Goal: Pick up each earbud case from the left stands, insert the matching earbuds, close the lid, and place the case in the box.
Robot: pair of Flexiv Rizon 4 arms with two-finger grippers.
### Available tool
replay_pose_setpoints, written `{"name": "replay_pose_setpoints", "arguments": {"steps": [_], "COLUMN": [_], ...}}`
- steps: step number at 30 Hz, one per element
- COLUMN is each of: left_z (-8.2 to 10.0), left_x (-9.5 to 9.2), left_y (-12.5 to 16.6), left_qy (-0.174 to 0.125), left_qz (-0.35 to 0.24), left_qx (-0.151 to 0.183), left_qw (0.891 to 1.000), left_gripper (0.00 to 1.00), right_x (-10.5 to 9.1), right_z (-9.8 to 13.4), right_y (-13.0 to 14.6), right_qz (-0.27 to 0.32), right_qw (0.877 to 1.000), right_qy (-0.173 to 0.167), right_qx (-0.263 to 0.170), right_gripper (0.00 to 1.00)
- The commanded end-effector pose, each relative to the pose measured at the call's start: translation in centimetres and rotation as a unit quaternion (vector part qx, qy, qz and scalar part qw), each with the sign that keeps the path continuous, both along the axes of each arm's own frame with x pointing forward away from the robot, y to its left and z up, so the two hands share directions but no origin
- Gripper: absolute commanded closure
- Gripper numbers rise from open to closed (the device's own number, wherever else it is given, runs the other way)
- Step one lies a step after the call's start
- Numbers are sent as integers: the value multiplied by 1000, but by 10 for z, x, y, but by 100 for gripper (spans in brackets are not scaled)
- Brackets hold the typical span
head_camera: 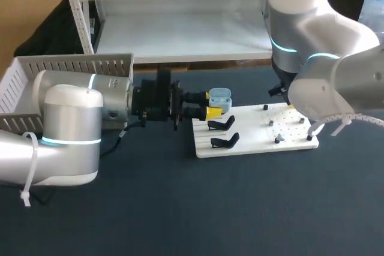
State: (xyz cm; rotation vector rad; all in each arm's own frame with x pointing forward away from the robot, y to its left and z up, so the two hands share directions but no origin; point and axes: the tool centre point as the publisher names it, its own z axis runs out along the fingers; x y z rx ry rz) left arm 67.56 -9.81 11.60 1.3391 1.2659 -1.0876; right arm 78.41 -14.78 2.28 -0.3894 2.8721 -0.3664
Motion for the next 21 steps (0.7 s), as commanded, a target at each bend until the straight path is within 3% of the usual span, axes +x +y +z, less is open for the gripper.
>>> {"name": "replay_pose_setpoints", "arguments": {"steps": [1,9,21], "left_z": [-1,-1,-1], "left_x": [-1,-1,-1], "left_y": [0,0,0], "left_qy": [-1,-1,-1], "left_qz": [2,2,2], "left_qx": [-2,-2,-2], "left_qw": [1000,1000,1000], "left_gripper": [100,100,100], "right_x": [1,-8,-55], "right_z": [0,20,74], "right_y": [3,9,18], "right_qz": [0,8,7], "right_qw": [1000,1000,1000], "right_qy": [0,-9,1], "right_qx": [-2,-12,-11], "right_gripper": [100,100,100]}}
